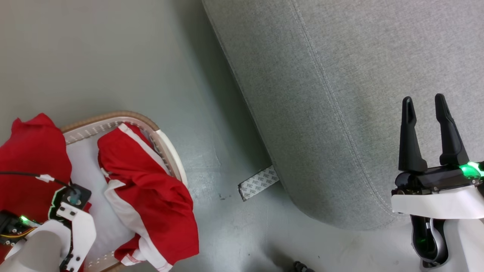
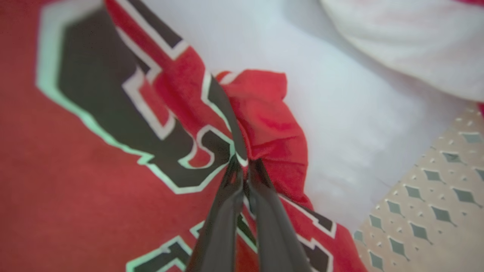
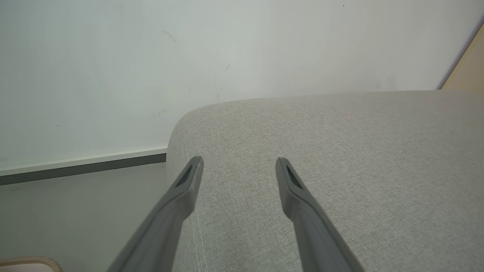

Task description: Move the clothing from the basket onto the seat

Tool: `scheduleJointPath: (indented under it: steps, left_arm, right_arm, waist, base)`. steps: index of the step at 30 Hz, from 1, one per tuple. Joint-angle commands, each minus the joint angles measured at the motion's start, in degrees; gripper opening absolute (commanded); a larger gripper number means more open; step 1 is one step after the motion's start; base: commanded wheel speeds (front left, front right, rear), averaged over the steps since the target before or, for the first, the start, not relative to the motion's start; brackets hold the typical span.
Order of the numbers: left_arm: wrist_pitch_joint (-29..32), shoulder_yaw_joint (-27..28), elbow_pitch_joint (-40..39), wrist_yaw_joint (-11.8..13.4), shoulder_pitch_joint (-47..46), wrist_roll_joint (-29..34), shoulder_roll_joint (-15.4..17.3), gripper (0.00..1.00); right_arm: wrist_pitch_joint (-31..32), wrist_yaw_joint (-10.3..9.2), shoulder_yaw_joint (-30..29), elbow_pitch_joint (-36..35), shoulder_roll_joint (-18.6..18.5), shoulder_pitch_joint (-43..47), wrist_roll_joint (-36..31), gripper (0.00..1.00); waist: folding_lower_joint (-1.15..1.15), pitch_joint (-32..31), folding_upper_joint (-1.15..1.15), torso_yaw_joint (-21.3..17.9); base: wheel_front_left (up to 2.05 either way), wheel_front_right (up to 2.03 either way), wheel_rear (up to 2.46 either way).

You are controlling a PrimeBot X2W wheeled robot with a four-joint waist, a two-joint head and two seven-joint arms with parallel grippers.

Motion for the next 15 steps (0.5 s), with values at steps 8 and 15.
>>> scheduleJointPath:
  steps: [8, 15]
  left_arm:
    - [-3.28, -0.59, 0.17, -0.36, 2.31, -2.92, 0.63, 0.0]
    - [-9.46, -1.08, 0.15, -0.29, 4.33, -6.65, -4.43, 0.0]
  right_arm:
    - [0.0, -0.12, 1.13, 1.51, 0.03, -1.37, -0.04, 1.0]
    - [0.0, -0.12, 0.35, 2.23, 0.02, 0.06, -3.54, 1.0]
  waist:
    - [0.0, -3.36, 0.0, -0.62]
    - [0.0, -10.78, 0.0, 3.58]
  base:
    - [0.0, 0.0, 0.0]
    - [0.0, 0.0, 0.0]
